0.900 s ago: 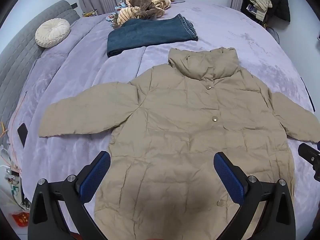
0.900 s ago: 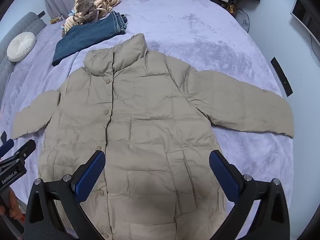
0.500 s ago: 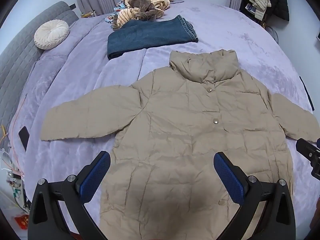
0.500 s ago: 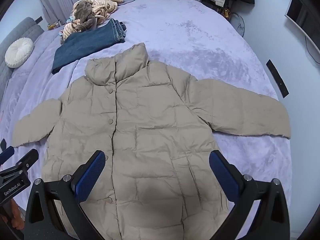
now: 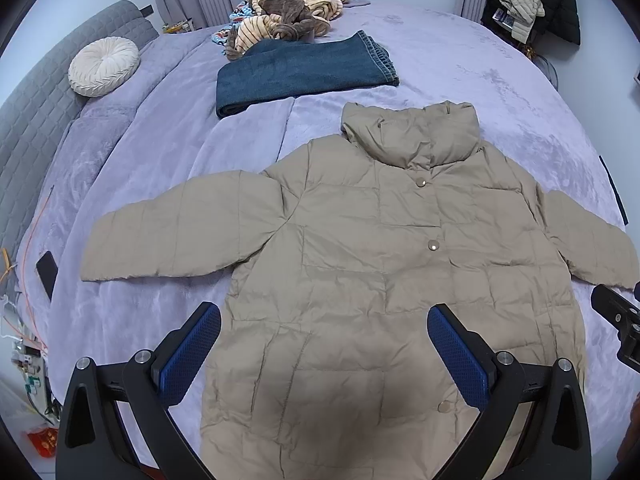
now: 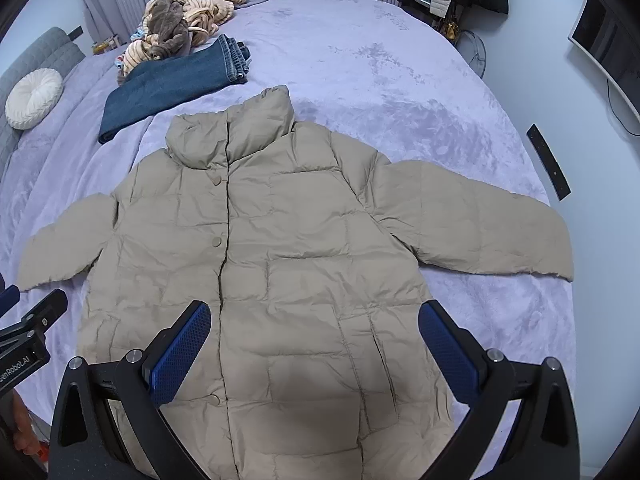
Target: Fold large clothes
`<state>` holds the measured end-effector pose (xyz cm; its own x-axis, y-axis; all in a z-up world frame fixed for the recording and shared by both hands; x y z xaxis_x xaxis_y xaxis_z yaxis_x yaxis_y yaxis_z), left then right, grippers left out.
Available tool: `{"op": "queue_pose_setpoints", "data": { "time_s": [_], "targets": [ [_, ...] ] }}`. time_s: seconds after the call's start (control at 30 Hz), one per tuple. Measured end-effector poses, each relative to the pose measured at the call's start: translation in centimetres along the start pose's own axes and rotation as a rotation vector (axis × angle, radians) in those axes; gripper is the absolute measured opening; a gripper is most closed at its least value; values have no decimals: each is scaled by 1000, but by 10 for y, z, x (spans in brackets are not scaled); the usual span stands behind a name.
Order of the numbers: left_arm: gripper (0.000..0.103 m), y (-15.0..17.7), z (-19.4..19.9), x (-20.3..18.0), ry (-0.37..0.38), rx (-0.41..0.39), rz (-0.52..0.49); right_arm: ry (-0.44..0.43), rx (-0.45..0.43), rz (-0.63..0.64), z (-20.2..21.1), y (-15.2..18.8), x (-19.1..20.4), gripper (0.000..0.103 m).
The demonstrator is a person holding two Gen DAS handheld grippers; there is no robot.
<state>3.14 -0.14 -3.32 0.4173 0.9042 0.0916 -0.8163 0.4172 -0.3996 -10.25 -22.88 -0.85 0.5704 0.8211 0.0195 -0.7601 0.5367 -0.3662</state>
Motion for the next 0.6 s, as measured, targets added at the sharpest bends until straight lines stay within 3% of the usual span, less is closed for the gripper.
{"op": "queue_pose_setpoints", "data": {
  "time_s": [0.6],
  "targets": [
    [103,-2,-1,1,-3,1,-1,-1,2,-1,1,-1,1,103]
  ]
}}
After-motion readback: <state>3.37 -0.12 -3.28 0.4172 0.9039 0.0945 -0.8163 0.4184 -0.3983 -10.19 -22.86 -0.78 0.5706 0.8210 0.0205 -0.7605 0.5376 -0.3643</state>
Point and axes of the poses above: each gripper's, at about its wrist camera, not at the fingertips, and z roughly against the way its jaws point, x to its left, y to its underside, the point moved 5 cm from there along -z, roughly the way its jaws point, and after that the axes turned 4 degrees about -z, right-handed, at the moved point
